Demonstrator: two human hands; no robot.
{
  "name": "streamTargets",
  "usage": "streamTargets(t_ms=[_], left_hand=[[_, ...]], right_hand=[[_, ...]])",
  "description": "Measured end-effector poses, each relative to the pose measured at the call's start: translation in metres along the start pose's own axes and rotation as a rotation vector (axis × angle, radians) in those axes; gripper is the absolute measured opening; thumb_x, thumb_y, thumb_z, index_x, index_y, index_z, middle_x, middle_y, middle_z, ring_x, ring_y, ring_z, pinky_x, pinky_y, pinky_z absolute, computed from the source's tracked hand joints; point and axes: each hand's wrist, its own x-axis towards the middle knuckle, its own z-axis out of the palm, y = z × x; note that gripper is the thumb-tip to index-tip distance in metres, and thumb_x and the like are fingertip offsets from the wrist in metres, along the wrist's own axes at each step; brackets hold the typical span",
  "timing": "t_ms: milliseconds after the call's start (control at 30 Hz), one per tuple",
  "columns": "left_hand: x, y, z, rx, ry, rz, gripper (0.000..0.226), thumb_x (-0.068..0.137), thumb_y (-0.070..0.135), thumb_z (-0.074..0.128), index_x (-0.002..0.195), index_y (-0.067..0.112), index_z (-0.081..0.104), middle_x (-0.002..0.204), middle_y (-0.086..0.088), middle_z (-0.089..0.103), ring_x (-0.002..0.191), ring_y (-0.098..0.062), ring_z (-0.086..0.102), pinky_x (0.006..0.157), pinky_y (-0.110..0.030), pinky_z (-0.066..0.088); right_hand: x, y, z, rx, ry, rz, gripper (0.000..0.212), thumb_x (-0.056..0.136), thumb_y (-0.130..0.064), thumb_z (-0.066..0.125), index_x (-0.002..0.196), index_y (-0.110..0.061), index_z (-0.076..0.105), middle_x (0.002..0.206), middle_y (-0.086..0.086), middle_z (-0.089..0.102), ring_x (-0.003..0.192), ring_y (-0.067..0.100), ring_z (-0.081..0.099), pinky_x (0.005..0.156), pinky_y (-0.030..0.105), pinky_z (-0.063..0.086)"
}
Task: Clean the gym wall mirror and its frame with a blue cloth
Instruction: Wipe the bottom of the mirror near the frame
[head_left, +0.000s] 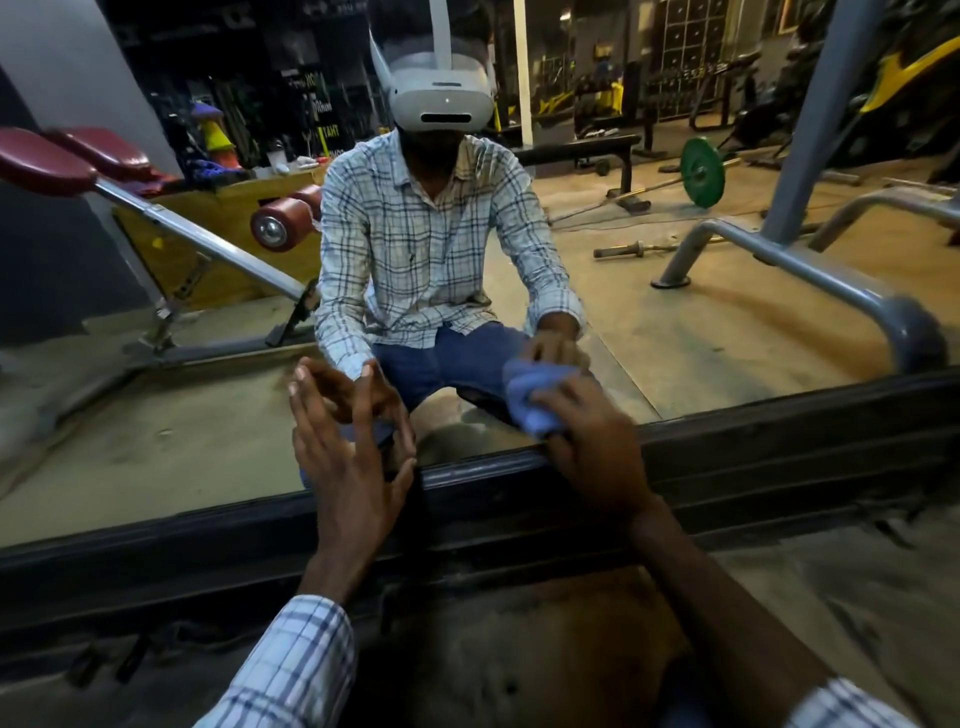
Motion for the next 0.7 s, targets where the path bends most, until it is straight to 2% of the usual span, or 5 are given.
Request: streamTargets(t_ms=[67, 133, 333, 567, 700], left_hand=[[-0.002, 0.009, 0.007, -0.042, 0.022, -0.041, 0.132, 0.066, 0.026, 0.097, 0.166, 0.024, 0.012, 0.167, -0.031, -0.013, 0.157, -0.046, -0.010, 0.119, -0.065, 0.015], [-0.004, 0.031, 0.013, -0.087, 0.018, -0.031, 0.131, 0.067, 0.027, 0.097, 0.166, 0.024, 0.012, 0.168, -0.029, -0.016, 0.157, -0.045, -0.013, 0.120, -0.064, 0.012], [0.006, 0.100, 0.024, -0.075, -0.040, 0.046, 0.128, 0.070, 0.025, 0.094, 0.166, 0.031, 0.010, 0.169, -0.024, -0.016, 0.158, -0.041, -0.015, 0.117, -0.068, 0.019], [0.010, 0.112, 0.028, 0.056, -0.055, 0.071, 0.126, 0.068, 0.025, 0.093, 0.166, 0.031, 0.014, 0.170, -0.020, -0.019, 0.158, -0.045, -0.009, 0.115, -0.071, 0.024], [0.009, 0.110, 0.024, 0.081, -0.085, 0.065, 0.132, 0.063, 0.027, 0.096, 0.166, 0.031, 0.012, 0.170, -0.018, -0.022, 0.158, -0.043, -0.010, 0.115, -0.070, 0.027]], right_hand=[[0.016, 0.003, -0.022, 0.061, 0.351, 0.306, 0.029, 0.084, 0.003, 0.071, 0.112, -0.008, 0.068, 0.112, 0.014, 0.062, 0.102, 0.019, 0.058, 0.089, 0.016, 0.044], [0.025, 0.000, -0.024, 0.118, 0.518, 0.469, 0.033, 0.082, 0.002, 0.069, 0.114, -0.007, 0.067, 0.116, 0.013, 0.061, 0.106, 0.018, 0.058, 0.093, 0.008, 0.040], [-0.016, 0.030, -0.015, 0.103, 0.049, 0.143, 0.033, 0.082, -0.004, 0.076, 0.114, -0.009, 0.069, 0.111, 0.010, 0.061, 0.106, 0.030, 0.059, 0.088, 0.039, 0.051], [-0.014, 0.029, -0.021, 0.147, 0.017, 0.208, 0.034, 0.081, -0.004, 0.077, 0.113, -0.011, 0.069, 0.108, 0.006, 0.059, 0.103, 0.024, 0.057, 0.083, 0.020, 0.041], [-0.017, 0.025, -0.023, 0.160, -0.042, 0.234, 0.040, 0.083, -0.009, 0.078, 0.120, -0.016, 0.066, 0.115, 0.003, 0.057, 0.111, 0.020, 0.056, 0.094, 0.003, 0.032]])
